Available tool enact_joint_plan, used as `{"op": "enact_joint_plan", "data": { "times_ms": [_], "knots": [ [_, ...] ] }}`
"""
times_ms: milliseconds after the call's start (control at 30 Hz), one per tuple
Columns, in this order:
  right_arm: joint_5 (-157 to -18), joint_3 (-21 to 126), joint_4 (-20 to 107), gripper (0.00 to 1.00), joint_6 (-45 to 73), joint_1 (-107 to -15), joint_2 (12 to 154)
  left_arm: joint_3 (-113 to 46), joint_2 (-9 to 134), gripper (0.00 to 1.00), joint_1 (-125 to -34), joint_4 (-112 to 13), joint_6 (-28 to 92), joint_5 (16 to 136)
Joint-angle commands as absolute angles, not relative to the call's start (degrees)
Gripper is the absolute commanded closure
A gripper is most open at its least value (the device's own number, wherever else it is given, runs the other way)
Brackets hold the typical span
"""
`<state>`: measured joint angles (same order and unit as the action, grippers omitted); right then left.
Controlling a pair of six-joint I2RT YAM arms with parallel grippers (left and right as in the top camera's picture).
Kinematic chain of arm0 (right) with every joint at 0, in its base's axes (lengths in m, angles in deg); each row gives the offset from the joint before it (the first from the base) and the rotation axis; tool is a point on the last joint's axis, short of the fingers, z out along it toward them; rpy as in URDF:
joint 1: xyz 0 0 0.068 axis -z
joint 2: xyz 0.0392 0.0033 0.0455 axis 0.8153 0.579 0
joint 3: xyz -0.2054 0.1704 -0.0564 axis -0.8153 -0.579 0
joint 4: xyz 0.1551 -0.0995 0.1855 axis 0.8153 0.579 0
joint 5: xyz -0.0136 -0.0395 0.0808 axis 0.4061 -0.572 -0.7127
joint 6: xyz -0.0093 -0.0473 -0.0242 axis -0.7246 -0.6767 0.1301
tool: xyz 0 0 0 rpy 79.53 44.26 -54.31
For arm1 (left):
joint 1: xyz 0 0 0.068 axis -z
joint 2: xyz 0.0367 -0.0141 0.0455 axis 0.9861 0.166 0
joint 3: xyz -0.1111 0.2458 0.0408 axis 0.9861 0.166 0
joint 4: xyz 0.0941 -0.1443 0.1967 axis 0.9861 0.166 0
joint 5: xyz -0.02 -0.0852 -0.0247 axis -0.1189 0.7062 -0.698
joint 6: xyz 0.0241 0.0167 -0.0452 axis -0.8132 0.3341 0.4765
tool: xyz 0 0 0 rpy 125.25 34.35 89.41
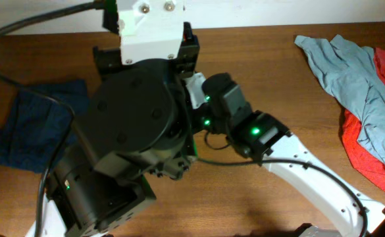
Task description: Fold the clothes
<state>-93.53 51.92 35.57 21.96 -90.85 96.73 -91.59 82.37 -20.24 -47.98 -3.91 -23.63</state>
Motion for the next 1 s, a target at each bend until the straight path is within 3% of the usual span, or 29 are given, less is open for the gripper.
{"op": "enact_joint_plan", "data": {
  "times_ms": [0,167,267,400,600,800,967],
  "knots": [
    [-89.72,52.55,36.18,0.60,21.33,-85.71,96.65,-92.64,80.95,0.98,-19.82,-48.65,-9.34,-31.61],
    [-97.81,52.73,35.72,0.59,18.51,-81.25,96.25,-92.64,81.04,0.92,-19.82,-48.61,-9.34,-31.70],
    [-109.63,52.73,35.13,0.58,16.98,-79.96,95.95,-92.64,81.15,0.91,-19.82,-48.54,-9.36,-31.68],
    [-123.40,52.73,34.30,0.47,14.23,-80.14,95.05,-92.64,81.41,0.90,-20.11,-48.72,-9.38,-31.68],
    [-143.10,52.71,32.46,0.46,12.45,-80.45,94.11,-92.64,81.39,0.91,-23.76,-51.76,-9.62,-31.48],
    [-150.94,52.71,30.63,0.45,12.50,-82.06,94.05,-92.64,81.41,0.91,-28.13,-57.22,-14.71,-31.48],
    [-145.63,52.71,30.61,0.42,12.54,-83.18,94.07,-92.64,81.41,0.91,-28.41,-57.92,-14.71,-30.08]
  ]
}}
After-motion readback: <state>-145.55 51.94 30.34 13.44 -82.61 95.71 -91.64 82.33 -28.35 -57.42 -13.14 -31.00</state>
